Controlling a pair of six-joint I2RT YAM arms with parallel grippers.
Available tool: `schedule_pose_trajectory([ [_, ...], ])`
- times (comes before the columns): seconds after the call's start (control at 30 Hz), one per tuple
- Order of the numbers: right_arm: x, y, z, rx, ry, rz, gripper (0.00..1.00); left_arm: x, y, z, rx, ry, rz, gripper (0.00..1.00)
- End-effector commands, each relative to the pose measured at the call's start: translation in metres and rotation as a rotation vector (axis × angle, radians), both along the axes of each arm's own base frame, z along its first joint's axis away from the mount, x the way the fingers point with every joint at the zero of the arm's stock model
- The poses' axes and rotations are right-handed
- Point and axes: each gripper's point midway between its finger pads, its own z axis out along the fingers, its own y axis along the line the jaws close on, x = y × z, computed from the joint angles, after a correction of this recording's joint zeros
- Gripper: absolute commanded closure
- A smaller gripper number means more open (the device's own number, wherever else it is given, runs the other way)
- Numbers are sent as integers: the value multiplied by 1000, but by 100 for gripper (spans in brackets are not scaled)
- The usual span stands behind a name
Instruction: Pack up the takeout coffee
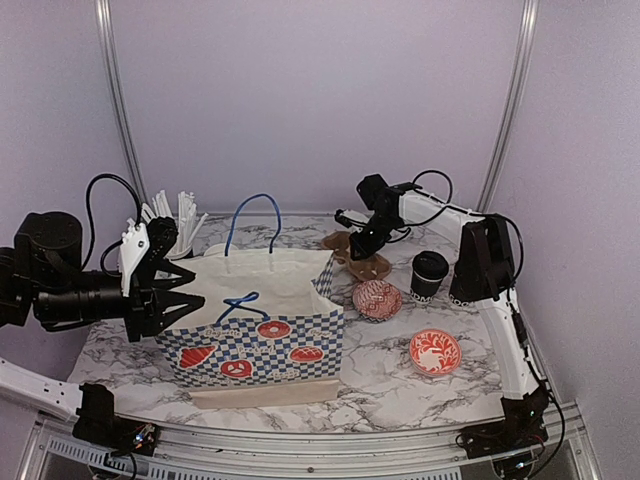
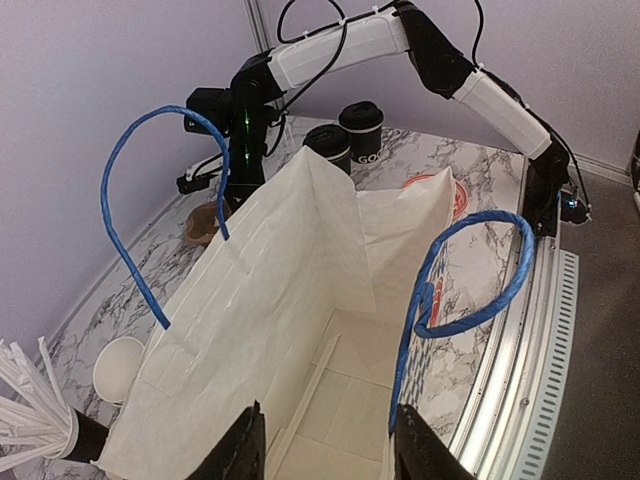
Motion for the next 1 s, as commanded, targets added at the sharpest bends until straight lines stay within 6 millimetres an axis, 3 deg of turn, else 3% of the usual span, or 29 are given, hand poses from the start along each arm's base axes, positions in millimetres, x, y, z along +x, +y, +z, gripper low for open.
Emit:
schedule_pose_trajectory([
  [0.0,5,5,25,22,-52,13,85,0,1,27,-70,-29,0,55],
  [0.23,4,2,125,157,-196,64,88,16,19,56,-95,-107,106,47],
  [0.47,-43,6,242,329,-387,227,91,30,28,59,-42,-153,192,35],
  [0.6,-88,7,297,434,-455,347,92,27,17,56,-18,-126,156,35],
  [0.77,-162,14,358,628,-481,536,92,44,21,51,8,-129,250,35],
  [0.87,-212,26,379,729,-465,664,91,62,33,52,1,-117,351,34],
  [0.97,-260,49,382,777,-442,795,90,84,53,53,-16,-104,484,34],
])
